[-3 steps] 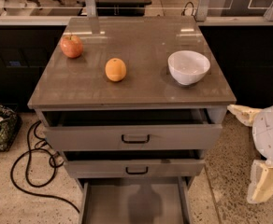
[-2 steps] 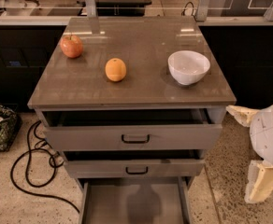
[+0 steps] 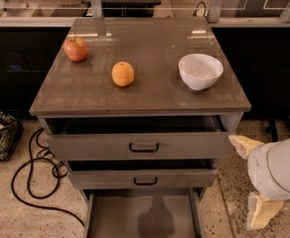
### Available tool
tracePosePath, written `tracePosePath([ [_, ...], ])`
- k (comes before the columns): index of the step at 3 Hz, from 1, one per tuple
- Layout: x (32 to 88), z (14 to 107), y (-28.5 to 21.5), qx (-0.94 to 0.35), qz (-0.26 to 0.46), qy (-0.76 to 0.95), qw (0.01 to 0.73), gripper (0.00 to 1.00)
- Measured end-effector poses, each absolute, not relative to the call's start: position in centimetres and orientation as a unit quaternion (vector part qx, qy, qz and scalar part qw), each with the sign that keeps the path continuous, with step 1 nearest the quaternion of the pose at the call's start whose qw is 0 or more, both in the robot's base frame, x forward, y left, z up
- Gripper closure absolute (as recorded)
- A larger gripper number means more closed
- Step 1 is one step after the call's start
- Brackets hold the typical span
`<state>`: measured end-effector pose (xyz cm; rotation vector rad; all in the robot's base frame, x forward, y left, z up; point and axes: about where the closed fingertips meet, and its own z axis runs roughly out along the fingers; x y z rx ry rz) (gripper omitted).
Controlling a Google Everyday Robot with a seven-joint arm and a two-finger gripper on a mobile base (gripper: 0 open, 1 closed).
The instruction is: Close bottom drawer
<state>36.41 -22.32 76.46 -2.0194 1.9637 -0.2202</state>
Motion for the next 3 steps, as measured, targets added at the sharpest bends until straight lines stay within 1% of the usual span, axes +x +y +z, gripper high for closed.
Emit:
tracePosePath([
  [1,35.7,71.6,-22.4,-0.71,-0.082,0.686,0.14,0.0],
  [3,33.9,63.2,-21.3,-0.717,-0.045,0.687,0.113,0.0],
])
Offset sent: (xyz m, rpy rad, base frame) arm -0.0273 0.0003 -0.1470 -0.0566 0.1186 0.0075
